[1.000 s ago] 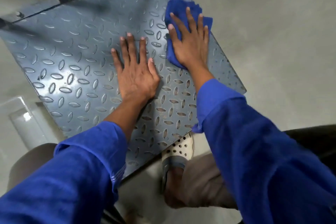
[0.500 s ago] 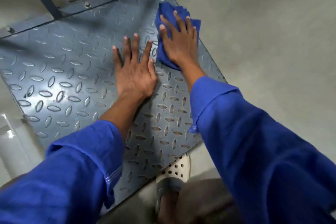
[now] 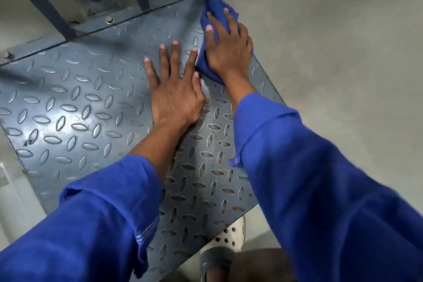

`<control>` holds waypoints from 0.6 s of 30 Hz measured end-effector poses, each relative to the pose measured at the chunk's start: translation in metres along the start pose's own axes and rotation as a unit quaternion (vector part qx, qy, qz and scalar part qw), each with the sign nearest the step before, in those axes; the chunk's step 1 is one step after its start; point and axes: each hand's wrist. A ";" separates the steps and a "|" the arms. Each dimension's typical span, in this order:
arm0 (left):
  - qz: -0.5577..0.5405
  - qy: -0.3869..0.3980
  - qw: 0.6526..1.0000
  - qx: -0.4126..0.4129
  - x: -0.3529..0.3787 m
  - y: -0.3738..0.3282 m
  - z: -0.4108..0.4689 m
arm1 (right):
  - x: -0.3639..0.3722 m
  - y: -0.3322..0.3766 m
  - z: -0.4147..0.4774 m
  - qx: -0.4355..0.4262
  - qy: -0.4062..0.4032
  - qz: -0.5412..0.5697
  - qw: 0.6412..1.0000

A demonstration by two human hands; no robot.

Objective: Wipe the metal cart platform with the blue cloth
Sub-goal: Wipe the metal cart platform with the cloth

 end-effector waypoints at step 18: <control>-0.004 0.047 0.997 0.058 -0.004 -0.001 -0.060 | -0.029 -0.025 -0.186 0.113 0.007 -0.013 0.994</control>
Point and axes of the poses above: each hand's wrist, its own z-axis towards the middle knuckle, its own x-axis out of the palm, y = z × x, and after that the axes turned 10 degrees about -x, right-handed
